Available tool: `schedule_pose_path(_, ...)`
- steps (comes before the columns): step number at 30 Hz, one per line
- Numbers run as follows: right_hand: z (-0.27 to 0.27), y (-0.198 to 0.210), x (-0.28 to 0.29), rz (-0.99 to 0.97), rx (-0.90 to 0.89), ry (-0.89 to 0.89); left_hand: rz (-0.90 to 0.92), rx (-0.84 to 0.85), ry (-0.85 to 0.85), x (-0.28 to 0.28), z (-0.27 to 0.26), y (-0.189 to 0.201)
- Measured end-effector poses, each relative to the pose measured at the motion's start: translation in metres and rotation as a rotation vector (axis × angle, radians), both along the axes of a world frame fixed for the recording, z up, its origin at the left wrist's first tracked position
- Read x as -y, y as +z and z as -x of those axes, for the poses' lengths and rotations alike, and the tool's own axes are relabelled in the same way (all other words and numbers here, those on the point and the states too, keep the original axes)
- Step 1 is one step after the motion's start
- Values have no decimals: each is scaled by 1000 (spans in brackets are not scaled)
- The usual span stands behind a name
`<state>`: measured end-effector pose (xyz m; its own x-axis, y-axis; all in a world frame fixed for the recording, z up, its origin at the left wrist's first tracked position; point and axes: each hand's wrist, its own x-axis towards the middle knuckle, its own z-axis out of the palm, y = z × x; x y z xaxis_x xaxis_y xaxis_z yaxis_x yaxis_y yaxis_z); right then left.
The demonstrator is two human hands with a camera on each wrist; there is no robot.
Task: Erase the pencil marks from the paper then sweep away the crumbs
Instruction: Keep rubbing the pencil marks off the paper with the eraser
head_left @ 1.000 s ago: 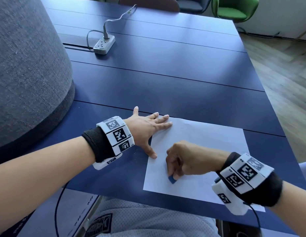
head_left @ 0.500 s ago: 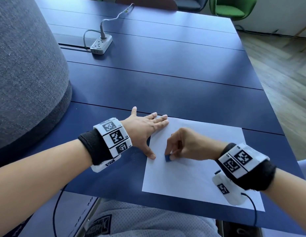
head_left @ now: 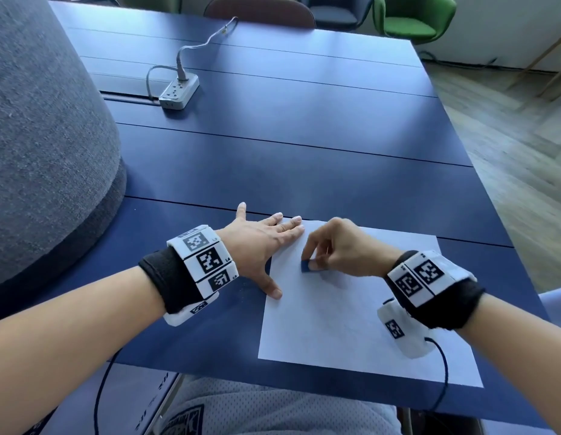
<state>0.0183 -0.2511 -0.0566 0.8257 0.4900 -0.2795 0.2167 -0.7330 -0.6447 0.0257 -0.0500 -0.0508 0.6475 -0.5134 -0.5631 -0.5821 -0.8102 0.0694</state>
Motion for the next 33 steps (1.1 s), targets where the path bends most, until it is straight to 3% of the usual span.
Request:
schedule_pose_path(3,-11,-5,7,-61,70,-228,7,5,0,0,0,1)
schedule_pose_path(8,4,-2,1,-70,-45,-159,19,5,2,-2,0,-1)
schedule_pose_path(12,-18,-5,2,-96,102,-332,11,7,1,-2,-1,-1)
schedule_pose_path(14,-14,-7,1,-119,85,-305,15,7,3,-1,-1,-1)
schedule_pose_path(17,-3,-4,-3,-81,-48,-129,15,6,3,-2,0,-1)
schedule_pose_path(22,-17,-4,5,-99,44,-247,13,-2,11,-2,0,0)
schedule_pose_path(27,-5,0,3,-28,-92,-38,13,-2,13,-1,0,0)
schedule_pose_path(31,-23,-3,6,-69,72,-233,11,3,10,0,1,2)
schedule_pose_path(33,-20,-7,7,-95,68,-253,9,4,11,0,2,2)
